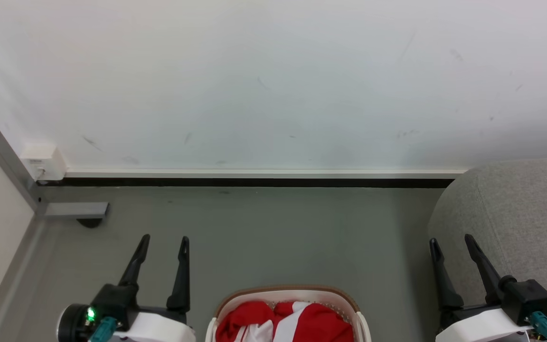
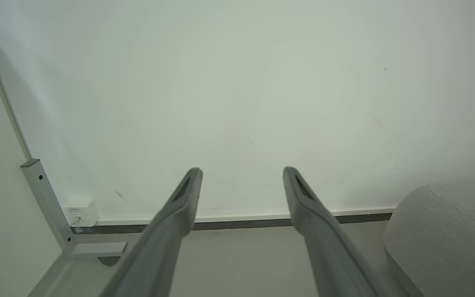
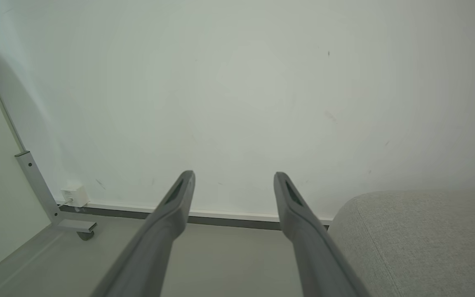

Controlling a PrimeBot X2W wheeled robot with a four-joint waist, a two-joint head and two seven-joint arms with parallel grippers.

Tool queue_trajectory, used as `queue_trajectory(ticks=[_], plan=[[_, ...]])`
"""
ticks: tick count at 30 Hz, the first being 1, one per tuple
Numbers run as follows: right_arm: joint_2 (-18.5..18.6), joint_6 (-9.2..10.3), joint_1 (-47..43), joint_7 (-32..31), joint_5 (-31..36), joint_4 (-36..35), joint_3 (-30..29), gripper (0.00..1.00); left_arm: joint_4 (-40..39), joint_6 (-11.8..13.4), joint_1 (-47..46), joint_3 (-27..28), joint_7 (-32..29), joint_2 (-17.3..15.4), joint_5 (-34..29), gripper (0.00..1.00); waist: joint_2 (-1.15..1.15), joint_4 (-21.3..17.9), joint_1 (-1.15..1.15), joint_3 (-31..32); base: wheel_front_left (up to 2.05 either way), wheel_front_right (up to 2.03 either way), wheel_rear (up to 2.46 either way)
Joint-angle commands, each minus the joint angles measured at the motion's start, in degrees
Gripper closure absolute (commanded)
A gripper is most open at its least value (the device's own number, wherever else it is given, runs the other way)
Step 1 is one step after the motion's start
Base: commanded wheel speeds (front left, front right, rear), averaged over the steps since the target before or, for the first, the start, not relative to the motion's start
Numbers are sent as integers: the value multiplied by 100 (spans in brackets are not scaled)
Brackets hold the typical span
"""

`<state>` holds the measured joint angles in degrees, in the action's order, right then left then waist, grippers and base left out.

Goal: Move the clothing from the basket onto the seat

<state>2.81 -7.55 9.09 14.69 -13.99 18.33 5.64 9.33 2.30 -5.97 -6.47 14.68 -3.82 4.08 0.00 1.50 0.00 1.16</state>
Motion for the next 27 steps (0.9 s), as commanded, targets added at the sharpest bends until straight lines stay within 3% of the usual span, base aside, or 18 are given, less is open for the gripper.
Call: queue_trajectory(ticks=[1,27], plan=[[15,12,42,24,96,7,16,0,-8,-17,-50,-6,27,-5,-123,0,0,1,0,4,0,0,0],[15,12,-31,54,-3,67,43,0,28,-111,-17,124,49,51,-205,0,0,-20,0,43,0,0,0]])
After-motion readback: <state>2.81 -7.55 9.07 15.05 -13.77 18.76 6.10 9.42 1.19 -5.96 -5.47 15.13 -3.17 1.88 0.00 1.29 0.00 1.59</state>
